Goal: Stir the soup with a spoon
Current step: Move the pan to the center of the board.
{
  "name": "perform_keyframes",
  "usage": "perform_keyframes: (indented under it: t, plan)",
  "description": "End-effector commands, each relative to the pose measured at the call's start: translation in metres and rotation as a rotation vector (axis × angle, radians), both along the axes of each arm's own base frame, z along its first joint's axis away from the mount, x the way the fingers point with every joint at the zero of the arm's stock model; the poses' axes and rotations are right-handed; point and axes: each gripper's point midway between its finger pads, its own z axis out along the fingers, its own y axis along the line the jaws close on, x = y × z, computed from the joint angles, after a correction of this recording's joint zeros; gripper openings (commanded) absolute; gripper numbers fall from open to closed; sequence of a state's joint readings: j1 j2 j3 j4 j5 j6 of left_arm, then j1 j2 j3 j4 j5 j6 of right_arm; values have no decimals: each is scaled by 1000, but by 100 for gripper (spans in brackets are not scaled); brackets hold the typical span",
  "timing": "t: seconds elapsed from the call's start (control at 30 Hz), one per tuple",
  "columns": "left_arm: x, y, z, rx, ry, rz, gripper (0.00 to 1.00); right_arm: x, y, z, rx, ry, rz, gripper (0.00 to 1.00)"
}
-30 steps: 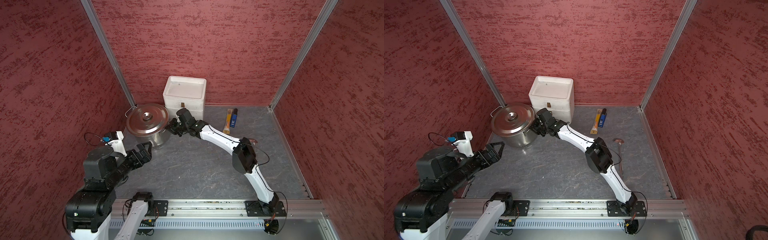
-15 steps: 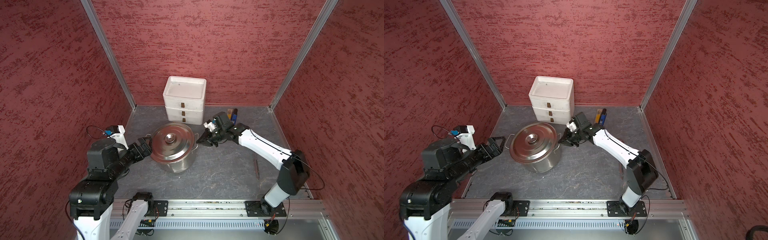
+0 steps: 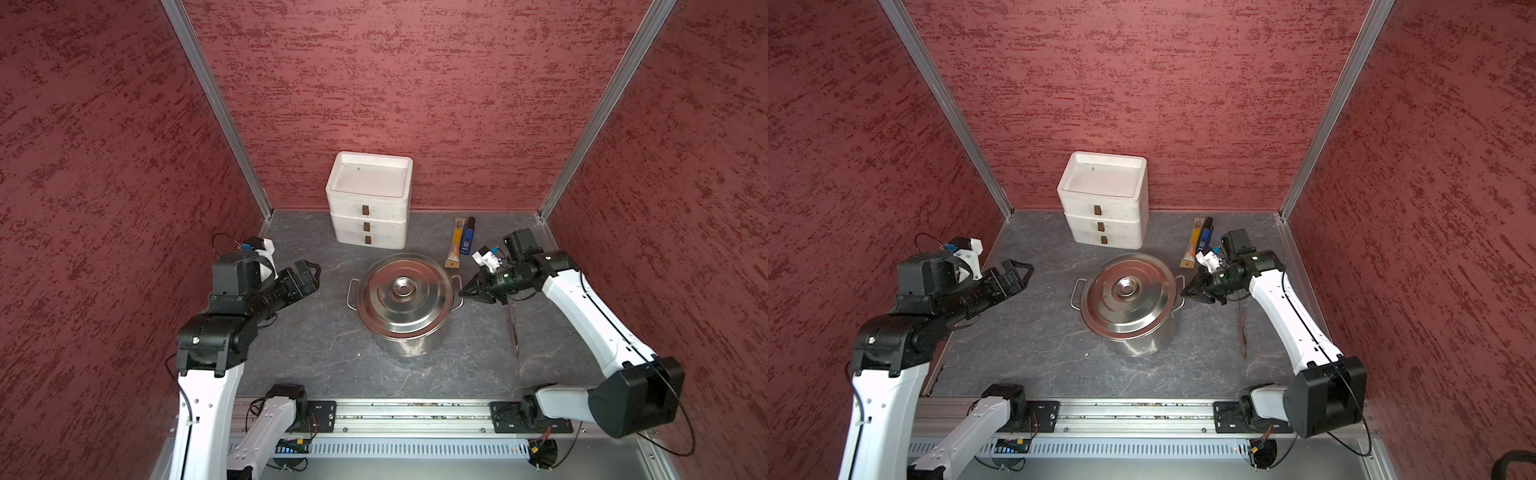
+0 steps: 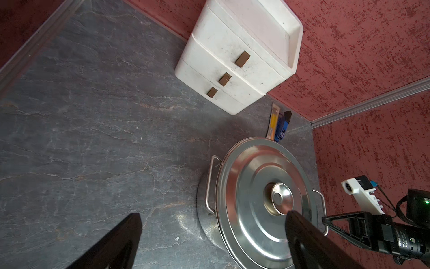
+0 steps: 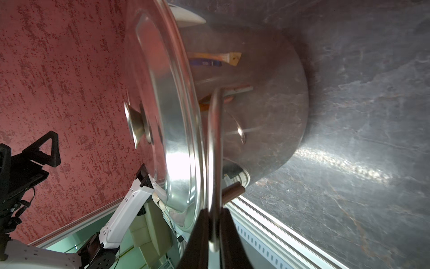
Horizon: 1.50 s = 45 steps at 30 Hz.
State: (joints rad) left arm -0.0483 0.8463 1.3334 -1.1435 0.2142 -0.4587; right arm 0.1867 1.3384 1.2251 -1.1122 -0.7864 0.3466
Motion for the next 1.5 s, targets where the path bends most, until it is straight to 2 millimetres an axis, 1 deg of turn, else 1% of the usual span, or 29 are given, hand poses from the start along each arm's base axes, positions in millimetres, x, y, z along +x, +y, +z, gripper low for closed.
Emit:
perform_keyframes:
  t: [0.0,0.1,0.13,0.17,0.27,0.33,0.47,0.57,0.67,0.77,0.8,0.87,0.9,0.93,1.03,1.07,1.13,1.23,1.37,1.4,1.47]
  plan:
    - [10,-18,-3,-51,-8,-56,100,2,-15,5,-23,-49,33,0]
    - [12,-33,-16,-45,32,-106,100,11,-23,-4,-57,-40,29,5]
    - [13,-38,-20,-39,40,-121,100,16,-24,-6,-75,-43,32,8]
    - [13,-42,-23,-36,48,-134,100,20,-26,-7,-85,-47,31,12]
    - [15,-52,-28,-37,53,-160,100,31,-30,-8,-124,-66,21,17]
    - [17,-55,-27,-44,40,-159,100,35,-32,-7,-143,-82,14,23]
    - [22,-50,-22,-51,-4,-115,100,40,-39,-5,-195,-116,7,37]
    - [25,-47,-14,-38,-46,-104,100,42,-46,6,-238,-181,-6,51]
    - [27,-44,-8,-15,-73,-101,100,42,-52,25,-270,-262,-27,57]
    - [27,-38,-2,-4,-112,-75,100,35,-49,54,-280,-389,-22,64]
    - [27,-35,-1,-5,-126,-59,100,30,-43,63,-281,-441,-4,67]
    - [27,-30,4,-15,-169,-31,100,22,-27,77,-266,-550,40,76]
    - [27,-28,6,-31,-189,-17,100,18,-16,84,-248,-611,64,83]
    - [27,-27,7,-49,-205,-4,100,12,-4,88,-227,-666,94,86]
    - [28,-29,8,-109,-225,-1,100,0,39,93,-169,-811,194,91]
    - [29,-30,6,-123,-217,-1,100,-3,52,91,-166,-837,222,92]
    - [29,-33,3,-138,-196,-7,100,2,70,85,-210,-867,242,93]
    - [28,-35,-2,-134,-162,-17,100,12,90,64,-315,-868,302,98]
    - [24,-32,-2,-119,-154,-11,100,17,118,40,-396,-883,412,98]
    - [22,-31,-2,-117,-157,-9,100,19,122,37,-407,-883,416,98]
    - [20,-28,-1,-113,-163,1,100,25,122,33,-437,-875,394,98]
